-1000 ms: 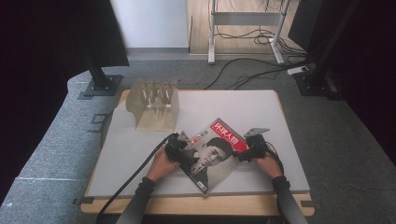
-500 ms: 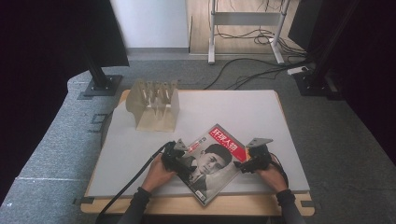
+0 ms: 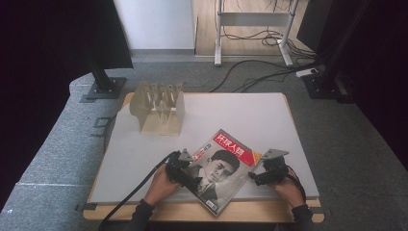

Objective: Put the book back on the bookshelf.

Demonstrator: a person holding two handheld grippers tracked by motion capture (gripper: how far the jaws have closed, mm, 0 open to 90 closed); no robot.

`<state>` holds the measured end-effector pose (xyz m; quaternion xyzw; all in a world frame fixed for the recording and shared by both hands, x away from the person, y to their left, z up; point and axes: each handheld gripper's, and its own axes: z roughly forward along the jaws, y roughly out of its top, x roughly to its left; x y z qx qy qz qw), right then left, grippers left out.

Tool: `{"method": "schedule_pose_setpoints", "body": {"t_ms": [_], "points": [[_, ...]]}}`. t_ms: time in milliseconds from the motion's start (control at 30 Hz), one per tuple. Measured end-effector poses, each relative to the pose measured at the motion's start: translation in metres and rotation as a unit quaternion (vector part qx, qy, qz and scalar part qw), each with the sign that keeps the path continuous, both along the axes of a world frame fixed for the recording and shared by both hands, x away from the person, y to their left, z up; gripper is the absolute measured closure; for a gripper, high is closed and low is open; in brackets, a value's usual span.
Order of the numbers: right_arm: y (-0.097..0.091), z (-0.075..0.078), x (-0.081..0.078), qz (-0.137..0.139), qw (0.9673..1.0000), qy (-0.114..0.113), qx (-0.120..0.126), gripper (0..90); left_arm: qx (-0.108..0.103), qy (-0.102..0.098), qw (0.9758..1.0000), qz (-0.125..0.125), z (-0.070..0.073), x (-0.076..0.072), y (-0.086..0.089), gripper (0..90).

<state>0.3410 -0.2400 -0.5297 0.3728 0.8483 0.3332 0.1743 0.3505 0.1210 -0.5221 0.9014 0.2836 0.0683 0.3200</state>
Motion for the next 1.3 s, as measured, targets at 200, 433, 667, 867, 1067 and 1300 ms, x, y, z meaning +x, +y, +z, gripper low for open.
{"method": "schedule_pose_setpoints", "body": {"t_ms": [200,433,667,867,1067,1300], "points": [[0.001,-0.001,0.009,-0.015,0.9999,0.001,-0.001,0.0,-0.020,0.007,0.9998,0.007,0.011,0.010,0.018,0.0],[0.004,-0.002,0.026,-0.032,0.9995,0.001,-0.002,0.0,0.004,-0.028,0.9978,0.061,0.019,0.029,0.045,0.0],[0.012,0.000,0.043,-0.042,0.9991,0.000,-0.010,0.0,0.038,-0.035,0.9938,0.098,0.006,0.048,0.058,0.0],[0.018,0.000,0.060,-0.046,0.9989,0.004,-0.011,0.0,0.023,-0.025,0.9949,0.095,-0.001,0.046,0.056,0.0],[0.021,0.000,0.074,-0.053,0.9985,0.009,-0.007,0.0,0.025,-0.028,0.9950,0.092,-0.001,0.034,0.053,0.0],[0.022,-0.001,0.092,-0.065,0.9978,0.014,0.004,0.9,0.013,-0.028,0.9966,0.076,-0.002,0.015,0.046,0.7]]}}
